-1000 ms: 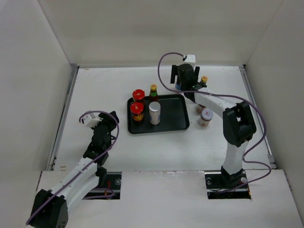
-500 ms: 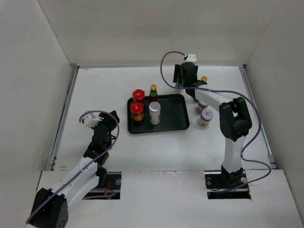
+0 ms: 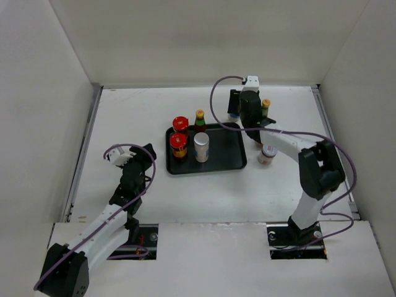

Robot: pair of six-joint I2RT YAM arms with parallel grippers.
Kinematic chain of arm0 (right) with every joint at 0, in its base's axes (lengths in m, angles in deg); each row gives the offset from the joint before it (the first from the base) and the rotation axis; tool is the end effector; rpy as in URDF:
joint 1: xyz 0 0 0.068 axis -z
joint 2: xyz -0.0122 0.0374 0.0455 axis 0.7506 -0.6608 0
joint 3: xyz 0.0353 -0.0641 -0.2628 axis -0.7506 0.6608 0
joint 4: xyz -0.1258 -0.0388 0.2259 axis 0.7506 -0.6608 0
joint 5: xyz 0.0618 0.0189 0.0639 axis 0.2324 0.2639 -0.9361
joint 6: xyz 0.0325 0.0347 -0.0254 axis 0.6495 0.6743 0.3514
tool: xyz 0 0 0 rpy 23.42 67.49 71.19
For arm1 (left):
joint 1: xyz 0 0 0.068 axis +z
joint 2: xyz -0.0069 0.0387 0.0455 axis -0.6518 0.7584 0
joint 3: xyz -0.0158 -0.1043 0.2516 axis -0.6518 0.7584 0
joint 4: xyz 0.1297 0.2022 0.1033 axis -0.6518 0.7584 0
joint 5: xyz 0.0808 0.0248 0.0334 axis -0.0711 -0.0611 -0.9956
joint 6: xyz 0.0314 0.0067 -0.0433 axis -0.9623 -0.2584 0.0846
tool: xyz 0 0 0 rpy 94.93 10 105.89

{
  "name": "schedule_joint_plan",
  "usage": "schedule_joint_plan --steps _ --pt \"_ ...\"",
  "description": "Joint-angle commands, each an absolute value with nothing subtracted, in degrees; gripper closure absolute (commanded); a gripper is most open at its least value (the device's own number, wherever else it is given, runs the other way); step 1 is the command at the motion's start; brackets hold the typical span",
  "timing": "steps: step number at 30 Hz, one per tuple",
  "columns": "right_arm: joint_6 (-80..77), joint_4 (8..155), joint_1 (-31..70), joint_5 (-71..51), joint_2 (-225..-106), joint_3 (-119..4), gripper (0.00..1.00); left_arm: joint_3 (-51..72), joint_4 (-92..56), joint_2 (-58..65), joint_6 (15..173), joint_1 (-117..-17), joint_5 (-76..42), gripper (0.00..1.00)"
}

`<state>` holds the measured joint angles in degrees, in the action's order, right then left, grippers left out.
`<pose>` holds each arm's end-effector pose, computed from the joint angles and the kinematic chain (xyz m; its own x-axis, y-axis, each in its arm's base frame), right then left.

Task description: Organize the condiment bottles

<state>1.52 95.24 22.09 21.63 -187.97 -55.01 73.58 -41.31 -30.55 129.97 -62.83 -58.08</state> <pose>0.3863 0.1768 0.2671 -0.2699 0.0419 -0.9620 -0.0135 0.9988 0.0473 0.1602 -0.0446 0.1952 0.0533 -0.6948 -0.7172 -0.2033 0.6957 -0.6890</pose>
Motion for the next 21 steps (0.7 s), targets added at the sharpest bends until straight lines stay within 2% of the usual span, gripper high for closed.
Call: schedule_joint_plan --steps 1,8,21 --pt "0.86 108.35 19.33 22.91 -178.32 -52.02 0.46 74.27 -45.33 -30.10 130.71 -63.04 -57.98 0.42" --pt "4.02 110.46 15.20 21.42 -175.93 -44.54 0.46 74.09 -47.35 -27.73 130.63 -63.57 -58.24 0.40" --pt "4.99 111.25 9.75 21.33 -184.01 -46.03 0.43 74.44 -47.52 -27.99 130.27 -63.49 -58.33 0.39"
